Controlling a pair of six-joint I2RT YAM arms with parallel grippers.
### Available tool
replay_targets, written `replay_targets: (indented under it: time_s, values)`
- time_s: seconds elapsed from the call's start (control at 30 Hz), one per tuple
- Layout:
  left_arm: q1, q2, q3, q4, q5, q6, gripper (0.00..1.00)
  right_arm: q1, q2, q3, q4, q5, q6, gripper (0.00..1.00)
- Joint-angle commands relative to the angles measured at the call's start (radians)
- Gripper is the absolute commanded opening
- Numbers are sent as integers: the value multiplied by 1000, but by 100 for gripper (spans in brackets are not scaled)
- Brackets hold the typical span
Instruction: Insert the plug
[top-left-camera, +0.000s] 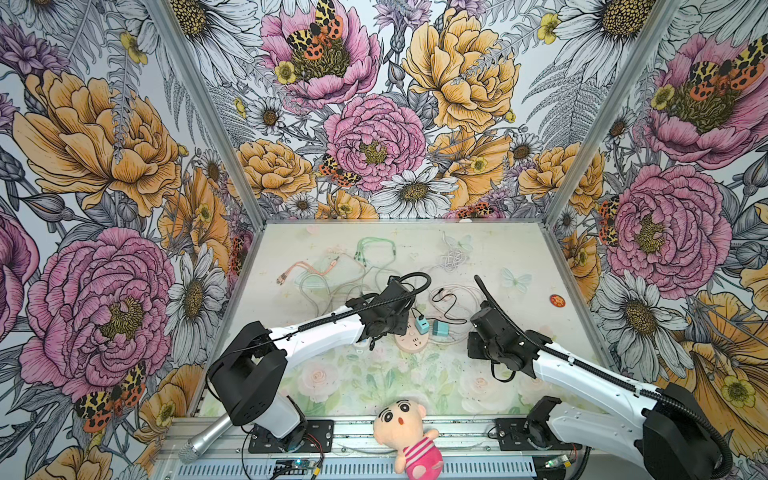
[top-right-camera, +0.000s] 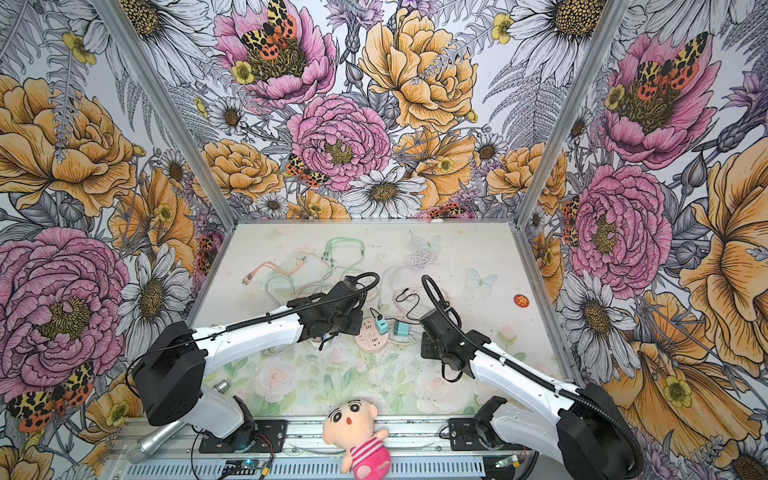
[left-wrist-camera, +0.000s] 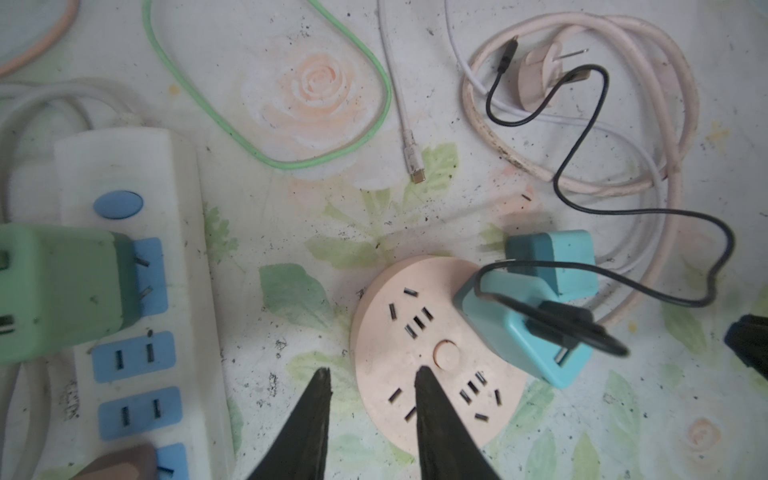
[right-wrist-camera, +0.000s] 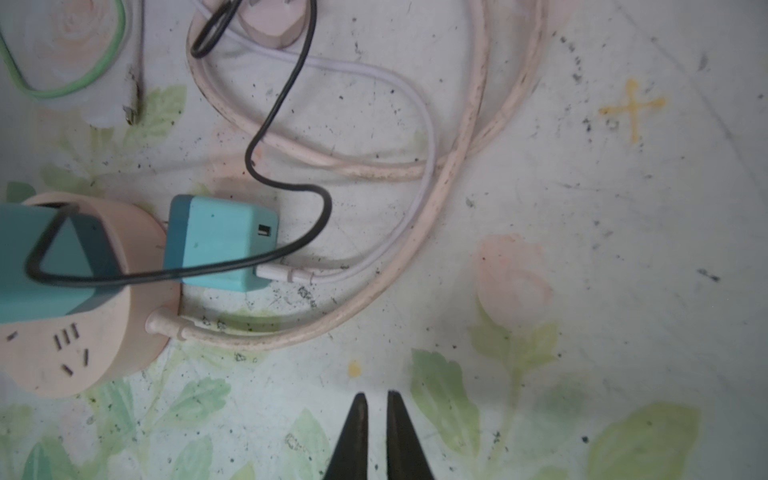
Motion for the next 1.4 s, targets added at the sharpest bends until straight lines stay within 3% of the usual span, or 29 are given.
replay_targets:
  time_s: [0.0,0.27,0.47,1.1,1.37]
  values:
    - [3,-19,26,-1,-22,6,37,-50,47,46,107,-49,-56,12]
    - [7,-57,23,-3,-15,17,39,-148,173,105,131,-61,-95,12]
    - [11,-70,29,-9,-15,19,39,-211,219,146,132,-85,-109,21]
    - [25,-69,15,-11,-14,25,40,-218,393,178,206,-94,-109,21]
    - [34,-68,13,-11,-10,27,40,-219,352,177,205,-102,-103,27]
